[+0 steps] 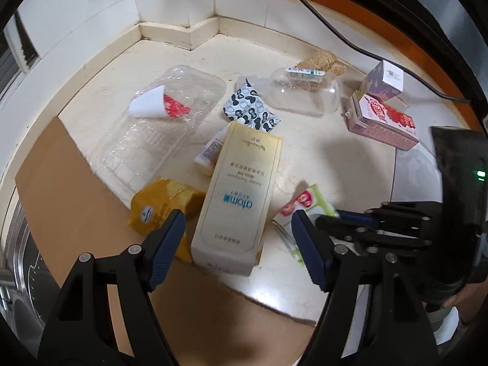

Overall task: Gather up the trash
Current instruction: 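Grasp the green-white wrapper with the right tool while the left grasps the white toothpaste box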

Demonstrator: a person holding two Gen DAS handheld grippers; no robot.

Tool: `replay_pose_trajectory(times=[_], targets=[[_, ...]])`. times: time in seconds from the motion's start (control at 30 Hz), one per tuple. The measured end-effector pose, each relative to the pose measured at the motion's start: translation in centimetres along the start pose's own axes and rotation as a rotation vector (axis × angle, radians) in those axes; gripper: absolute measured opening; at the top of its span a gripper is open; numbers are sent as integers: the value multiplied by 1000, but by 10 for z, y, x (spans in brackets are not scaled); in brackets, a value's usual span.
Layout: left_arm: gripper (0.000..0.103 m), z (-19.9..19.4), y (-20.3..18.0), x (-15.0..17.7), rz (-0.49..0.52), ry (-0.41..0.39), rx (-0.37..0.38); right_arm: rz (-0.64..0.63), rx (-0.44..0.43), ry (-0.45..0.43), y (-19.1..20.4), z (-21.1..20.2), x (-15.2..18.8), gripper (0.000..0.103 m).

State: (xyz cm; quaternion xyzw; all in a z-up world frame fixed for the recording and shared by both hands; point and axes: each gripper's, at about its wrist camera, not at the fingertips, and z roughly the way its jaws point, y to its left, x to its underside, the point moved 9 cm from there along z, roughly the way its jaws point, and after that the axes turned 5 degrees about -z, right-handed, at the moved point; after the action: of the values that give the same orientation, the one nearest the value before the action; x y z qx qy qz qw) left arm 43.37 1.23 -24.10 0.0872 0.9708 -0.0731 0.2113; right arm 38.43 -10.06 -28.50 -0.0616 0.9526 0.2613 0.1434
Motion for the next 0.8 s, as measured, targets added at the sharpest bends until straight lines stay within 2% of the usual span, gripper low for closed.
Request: replay_pose_trajectory(times=[0.2,0.37,0.57,0.8], targets=[[70,19,-4,-9,24,31,-25,47,0,-50,-19,-33,1,9],[70,34,-6,-13,51,55,-38,63,10,-48,-34,-42,8,9],[54,53,-11,-14,80,97,-61,76,8,-38,-46,-42,23,9],[49,47,-27,-11,111,75,-53,70,6,-49,-40,-46,27,8]])
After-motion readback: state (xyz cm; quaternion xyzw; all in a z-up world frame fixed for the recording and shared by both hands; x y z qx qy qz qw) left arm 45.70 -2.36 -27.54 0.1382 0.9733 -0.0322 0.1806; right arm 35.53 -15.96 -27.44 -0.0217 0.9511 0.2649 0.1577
